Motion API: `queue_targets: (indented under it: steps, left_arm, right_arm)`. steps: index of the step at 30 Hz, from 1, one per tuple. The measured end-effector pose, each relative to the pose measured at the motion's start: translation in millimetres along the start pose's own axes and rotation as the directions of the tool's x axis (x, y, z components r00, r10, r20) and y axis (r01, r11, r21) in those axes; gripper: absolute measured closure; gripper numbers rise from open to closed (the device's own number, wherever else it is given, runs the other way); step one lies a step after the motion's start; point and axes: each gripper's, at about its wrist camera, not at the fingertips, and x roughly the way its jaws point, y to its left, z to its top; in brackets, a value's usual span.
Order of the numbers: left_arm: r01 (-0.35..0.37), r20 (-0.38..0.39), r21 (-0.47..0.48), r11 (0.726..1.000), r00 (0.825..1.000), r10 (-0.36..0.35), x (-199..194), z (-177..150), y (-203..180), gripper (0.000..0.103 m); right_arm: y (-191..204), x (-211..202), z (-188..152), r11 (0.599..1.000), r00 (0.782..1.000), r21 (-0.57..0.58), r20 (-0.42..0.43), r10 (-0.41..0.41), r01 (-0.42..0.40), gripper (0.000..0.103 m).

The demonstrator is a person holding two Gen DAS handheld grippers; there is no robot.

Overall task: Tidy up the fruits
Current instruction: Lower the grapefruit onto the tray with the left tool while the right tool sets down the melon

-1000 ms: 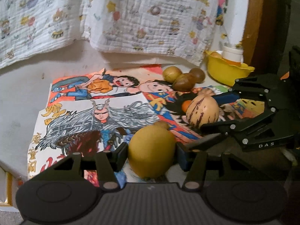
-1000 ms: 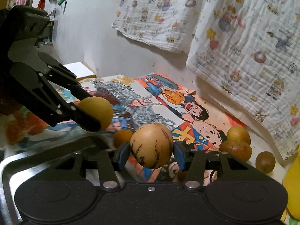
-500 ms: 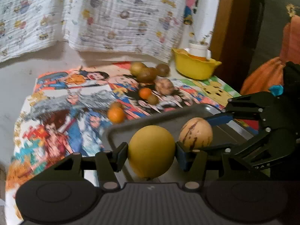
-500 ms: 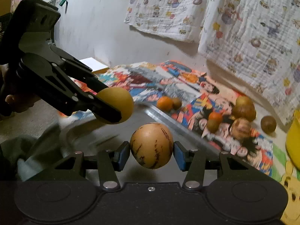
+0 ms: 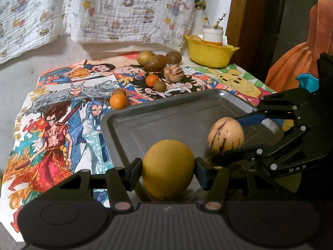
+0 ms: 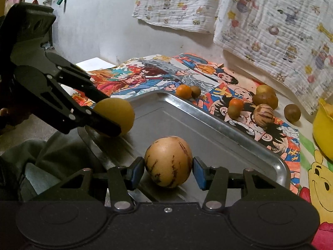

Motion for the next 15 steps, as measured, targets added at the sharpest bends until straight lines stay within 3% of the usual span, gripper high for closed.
queue_targets:
  steps: [9, 15]
  left_arm:
    - [-0.002, 0.001, -0.014, 1.000, 1.000, 0.002, 0.3, -0.3, -0.2, 0.042]
    - [0.002, 0.041, -0.007, 1.000, 0.999, -0.002, -8.3, -1.4, -1.8, 0.031]
  right_arm:
    - [0.3, 0.0, 0.5, 1.000, 1.000, 0.006, 0.013, 0.001, -0.001, 0.050]
    - [-6.0, -7.2, -1.6, 1.000, 1.000, 0.029, 0.025, -0.007, 0.007, 0.042]
